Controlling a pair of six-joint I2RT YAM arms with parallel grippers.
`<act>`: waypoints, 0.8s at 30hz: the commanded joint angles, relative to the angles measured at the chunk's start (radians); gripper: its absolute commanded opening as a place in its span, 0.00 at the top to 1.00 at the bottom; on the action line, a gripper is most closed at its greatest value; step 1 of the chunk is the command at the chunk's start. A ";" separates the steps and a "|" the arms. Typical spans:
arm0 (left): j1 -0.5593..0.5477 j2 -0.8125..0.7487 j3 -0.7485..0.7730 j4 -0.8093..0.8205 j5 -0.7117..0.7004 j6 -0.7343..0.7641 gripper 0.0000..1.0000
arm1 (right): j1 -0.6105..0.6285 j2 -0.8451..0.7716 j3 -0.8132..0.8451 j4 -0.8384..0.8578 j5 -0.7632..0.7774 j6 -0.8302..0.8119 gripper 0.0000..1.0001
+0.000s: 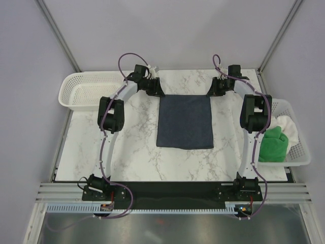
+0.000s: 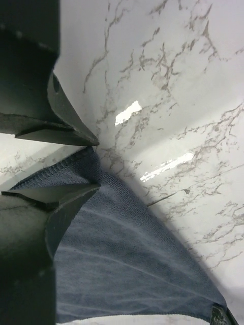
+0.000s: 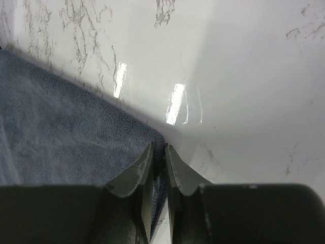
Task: Fold and stack the towels
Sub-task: Fold the towel
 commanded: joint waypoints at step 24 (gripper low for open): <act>0.058 -0.139 -0.010 0.036 -0.021 -0.146 0.98 | 0.067 -0.132 -0.035 0.132 0.079 0.051 1.00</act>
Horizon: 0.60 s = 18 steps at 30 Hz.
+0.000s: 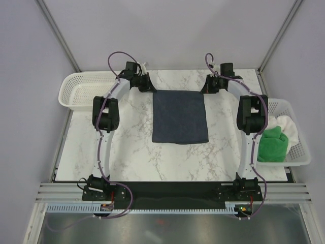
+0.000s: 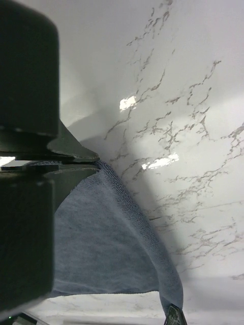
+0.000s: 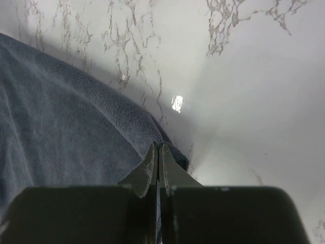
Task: Fold and stack the towels
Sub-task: Fold the towel
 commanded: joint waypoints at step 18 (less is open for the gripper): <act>-0.057 -0.546 -0.588 0.170 0.012 -0.009 0.98 | 0.003 -0.494 -0.479 0.153 -0.015 0.021 1.00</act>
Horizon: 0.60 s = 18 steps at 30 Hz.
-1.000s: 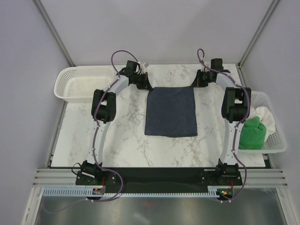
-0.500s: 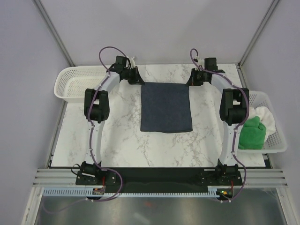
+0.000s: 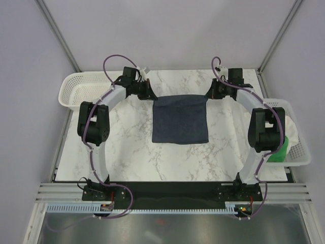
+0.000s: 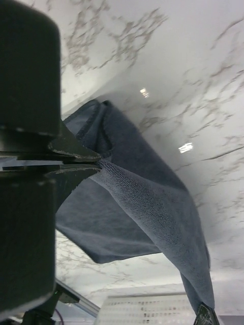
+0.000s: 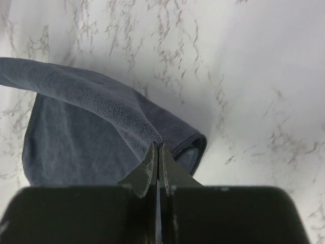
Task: Fold and stack the towels
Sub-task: Fold the towel
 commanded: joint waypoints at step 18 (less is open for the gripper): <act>-0.093 -0.482 -0.566 0.199 -0.091 -0.050 0.98 | 0.083 -0.462 -0.505 0.113 0.096 0.124 1.00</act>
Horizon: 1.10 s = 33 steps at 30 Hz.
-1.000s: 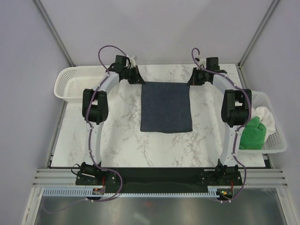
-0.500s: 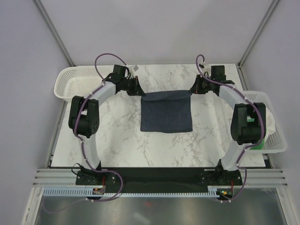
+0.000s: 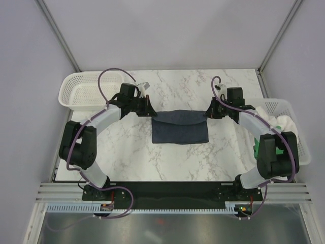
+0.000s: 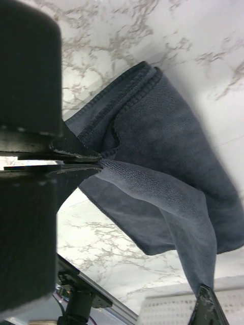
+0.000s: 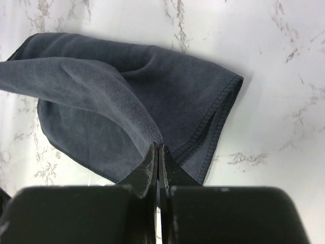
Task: Fold and stack the towels
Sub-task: Fold the towel
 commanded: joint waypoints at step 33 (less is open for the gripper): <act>-0.163 -0.299 -0.415 0.122 -0.211 -0.138 0.98 | 0.026 -0.324 -0.364 0.107 0.102 0.199 1.00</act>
